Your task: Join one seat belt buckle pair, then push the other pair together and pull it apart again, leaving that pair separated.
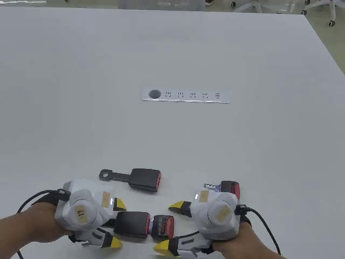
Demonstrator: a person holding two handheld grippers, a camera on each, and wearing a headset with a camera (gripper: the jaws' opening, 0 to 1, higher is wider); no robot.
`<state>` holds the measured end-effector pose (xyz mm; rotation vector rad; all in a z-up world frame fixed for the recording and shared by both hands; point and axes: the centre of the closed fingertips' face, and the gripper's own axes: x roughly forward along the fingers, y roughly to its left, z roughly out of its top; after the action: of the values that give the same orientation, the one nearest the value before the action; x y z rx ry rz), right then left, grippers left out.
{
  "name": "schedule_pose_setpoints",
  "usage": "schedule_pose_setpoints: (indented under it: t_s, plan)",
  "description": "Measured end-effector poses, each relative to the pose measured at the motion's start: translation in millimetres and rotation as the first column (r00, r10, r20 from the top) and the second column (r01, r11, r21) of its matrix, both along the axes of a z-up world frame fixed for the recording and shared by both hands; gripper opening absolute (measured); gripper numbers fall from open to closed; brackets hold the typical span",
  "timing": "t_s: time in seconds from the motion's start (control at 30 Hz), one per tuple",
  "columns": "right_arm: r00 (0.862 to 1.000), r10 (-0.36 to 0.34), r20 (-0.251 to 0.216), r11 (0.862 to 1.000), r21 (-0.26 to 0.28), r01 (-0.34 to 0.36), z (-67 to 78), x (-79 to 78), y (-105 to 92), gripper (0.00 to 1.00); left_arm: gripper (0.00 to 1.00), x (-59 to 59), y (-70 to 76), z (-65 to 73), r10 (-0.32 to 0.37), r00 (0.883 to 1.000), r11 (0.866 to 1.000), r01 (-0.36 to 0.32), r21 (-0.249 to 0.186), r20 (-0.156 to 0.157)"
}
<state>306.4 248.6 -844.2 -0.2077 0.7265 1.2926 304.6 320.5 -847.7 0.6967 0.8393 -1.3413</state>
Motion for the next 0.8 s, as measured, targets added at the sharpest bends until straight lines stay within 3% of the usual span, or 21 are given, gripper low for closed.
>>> schedule_pose_setpoints:
  t_s: [0.1,0.17,0.23,0.3,0.33,0.57,0.8]
  plan:
    - [0.999,-0.037,0.019,0.999,0.020,0.036,11.7,4.8,-8.4,0.73,0.61,4.3,-5.8,13.4,0.058,0.998,0.997,-0.058,-0.058,-0.006]
    - [0.998,-0.055,0.040,0.998,0.029,0.054,20.4,9.2,-14.8,0.76,0.69,7.7,-5.3,19.7,0.076,0.997,0.995,-0.076,-0.058,-0.002]
    - [0.996,-0.077,0.053,0.996,0.042,0.075,28.4,14.2,-20.0,0.80,0.74,12.6,-5.1,24.6,0.081,0.997,0.995,-0.079,-0.059,0.020]
    - [0.988,-0.101,0.119,0.994,0.045,0.096,39.4,25.4,-29.2,0.84,0.75,21.3,-5.4,33.9,0.084,0.995,0.995,-0.080,-0.067,0.045]
    - [0.986,-0.108,0.129,0.993,0.054,0.101,44.0,28.6,-33.5,0.85,0.75,24.3,-5.8,37.2,0.084,0.995,0.994,-0.080,-0.071,0.053]
    - [0.975,-0.138,0.174,0.990,0.043,0.132,61.6,55.5,-64.6,0.87,0.77,53.3,-7.0,60.8,0.083,0.989,0.994,-0.074,-0.079,0.124]
    - [0.970,-0.163,0.180,0.986,0.006,0.165,60.4,71.2,-101.1,0.86,0.77,79.0,-5.7,67.8,0.073,0.986,0.996,-0.065,-0.062,0.150]
